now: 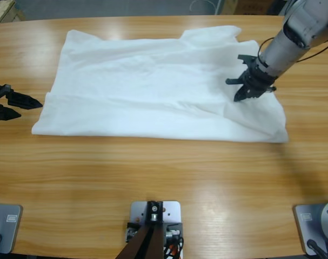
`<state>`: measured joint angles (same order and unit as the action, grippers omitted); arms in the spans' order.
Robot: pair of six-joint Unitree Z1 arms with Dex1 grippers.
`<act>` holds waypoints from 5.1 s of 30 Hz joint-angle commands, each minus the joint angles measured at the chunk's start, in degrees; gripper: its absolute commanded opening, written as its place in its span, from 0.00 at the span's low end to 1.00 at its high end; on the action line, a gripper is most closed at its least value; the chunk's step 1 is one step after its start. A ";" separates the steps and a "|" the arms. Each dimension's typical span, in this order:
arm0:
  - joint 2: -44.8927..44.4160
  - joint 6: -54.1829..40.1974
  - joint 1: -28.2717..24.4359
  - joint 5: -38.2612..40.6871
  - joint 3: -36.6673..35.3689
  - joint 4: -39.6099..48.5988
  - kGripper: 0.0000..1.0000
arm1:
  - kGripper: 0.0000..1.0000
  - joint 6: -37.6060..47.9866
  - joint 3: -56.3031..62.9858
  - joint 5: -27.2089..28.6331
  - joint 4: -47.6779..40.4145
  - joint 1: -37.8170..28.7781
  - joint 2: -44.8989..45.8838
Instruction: Fold clothes
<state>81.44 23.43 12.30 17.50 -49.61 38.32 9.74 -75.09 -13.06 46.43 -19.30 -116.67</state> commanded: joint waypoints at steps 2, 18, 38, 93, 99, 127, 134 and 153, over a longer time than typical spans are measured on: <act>1.79 -0.75 0.44 -0.71 -0.17 0.09 0.81 | 0.00 -2.97 -9.37 2.21 9.39 1.63 2.75; 1.91 -0.84 0.44 -0.71 -0.22 0.09 0.81 | 0.80 2.71 -0.23 -3.50 0.60 -0.67 5.72; 1.77 -0.84 0.44 -0.71 -0.13 0.09 0.80 | 0.85 6.12 12.69 -3.38 -8.37 -2.50 6.19; 2.65 -1.02 0.44 -0.53 -0.31 0.09 0.81 | 0.00 -5.77 -10.80 4.76 12.02 -1.97 1.24; 2.58 -1.02 0.44 -0.45 -0.31 0.09 0.81 | 0.00 -5.87 -11.24 4.88 12.34 -1.97 0.71; 2.93 -1.19 0.44 -0.36 -0.40 0.09 0.81 | 0.80 -8.42 -24.00 4.60 17.80 -3.26 -8.27; 2.93 -1.12 0.53 -0.36 -0.33 0.09 0.81 | 0.79 -8.49 -24.93 3.51 17.68 -4.79 -12.14; 3.19 -1.11 0.70 -0.36 -0.40 0.17 0.81 | 0.26 -12.30 -25.72 2.86 16.68 -4.87 -15.29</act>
<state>82.10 23.01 12.58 17.50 -49.61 38.32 -1.53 -100.58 -8.77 63.60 -23.45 -128.48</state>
